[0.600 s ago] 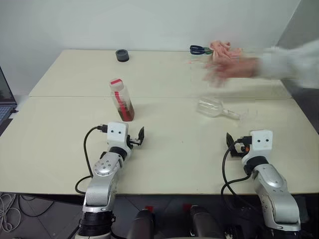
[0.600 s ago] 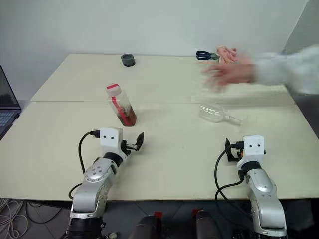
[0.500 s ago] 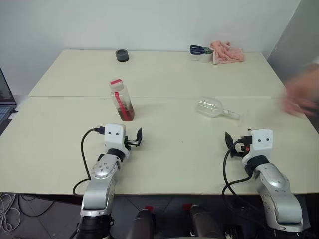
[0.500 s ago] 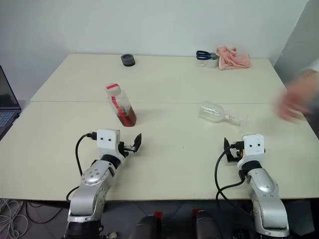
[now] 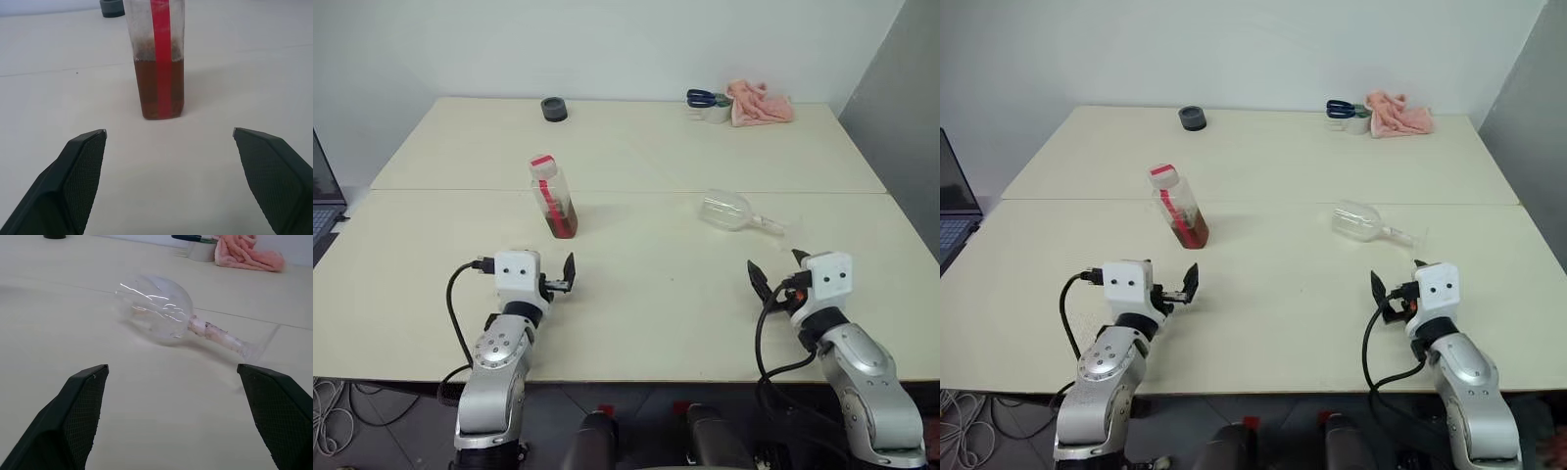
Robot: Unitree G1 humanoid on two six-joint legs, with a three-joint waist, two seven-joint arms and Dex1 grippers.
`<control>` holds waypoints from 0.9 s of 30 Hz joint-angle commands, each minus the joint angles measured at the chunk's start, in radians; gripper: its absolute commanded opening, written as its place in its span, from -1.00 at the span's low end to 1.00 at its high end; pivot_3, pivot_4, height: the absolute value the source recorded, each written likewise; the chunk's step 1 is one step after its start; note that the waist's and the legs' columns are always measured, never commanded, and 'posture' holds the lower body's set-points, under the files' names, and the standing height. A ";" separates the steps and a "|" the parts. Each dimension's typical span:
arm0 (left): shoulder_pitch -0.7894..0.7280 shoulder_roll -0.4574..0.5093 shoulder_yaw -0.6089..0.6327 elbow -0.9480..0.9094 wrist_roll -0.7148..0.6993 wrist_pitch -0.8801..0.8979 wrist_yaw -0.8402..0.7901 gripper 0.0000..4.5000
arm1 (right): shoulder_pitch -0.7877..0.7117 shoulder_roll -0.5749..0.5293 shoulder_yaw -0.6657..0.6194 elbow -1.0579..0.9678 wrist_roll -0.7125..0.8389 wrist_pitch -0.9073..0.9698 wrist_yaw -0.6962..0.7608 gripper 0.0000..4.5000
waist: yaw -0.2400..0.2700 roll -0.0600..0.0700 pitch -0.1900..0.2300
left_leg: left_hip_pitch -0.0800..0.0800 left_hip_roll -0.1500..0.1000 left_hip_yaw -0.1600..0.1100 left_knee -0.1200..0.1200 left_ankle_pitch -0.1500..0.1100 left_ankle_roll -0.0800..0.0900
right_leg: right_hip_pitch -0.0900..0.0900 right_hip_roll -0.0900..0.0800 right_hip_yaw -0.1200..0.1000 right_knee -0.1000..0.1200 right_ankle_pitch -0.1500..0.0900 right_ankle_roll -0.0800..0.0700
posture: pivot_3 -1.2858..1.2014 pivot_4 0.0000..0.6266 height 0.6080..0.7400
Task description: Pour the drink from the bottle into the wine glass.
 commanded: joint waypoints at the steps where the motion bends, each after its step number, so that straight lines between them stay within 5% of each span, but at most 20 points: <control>1: -0.007 0.001 0.011 -0.026 -0.007 -0.009 0.006 0.99 | -0.001 0.000 -0.007 -0.022 0.002 -0.016 -0.007 1.00 | 0.000 0.000 0.000 | 0.000 0.000 0.000 0.000 0.000 0.000 | 0.000 0.000 0.000 0.000 0.000 0.000 | 0.03 -0.52 1.00; 9: -0.034 -0.009 0.013 -0.014 0.008 -0.019 0.040 0.99 | -0.035 -0.015 -0.010 -0.051 0.057 0.001 0.039 1.00 | 0.000 0.000 0.000 | 0.000 0.000 0.000 0.000 0.000 0.000 | 0.000 0.000 0.000 0.000 0.000 0.000 | 0.03 -0.52 1.00; 18: -0.151 -0.012 0.031 0.039 -0.011 -0.006 0.050 0.99 | -0.264 -0.175 -0.057 -0.111 0.567 0.205 0.328 1.00 | 0.000 0.000 0.000 | 0.000 0.000 -0.001 0.001 0.000 0.000 | 0.001 0.000 -0.001 -0.001 0.000 0.000 | 0.03 -0.52 1.00; 27: -0.240 -0.001 0.019 0.113 0.011 -0.031 0.059 0.99 | -0.340 -0.231 -0.003 -0.039 0.609 0.212 0.391 1.00 | 0.002 0.000 0.000 | 0.000 -0.001 -0.004 0.001 0.000 0.000 | 0.005 0.000 -0.003 -0.004 0.000 0.000 | 0.03 -0.52 1.00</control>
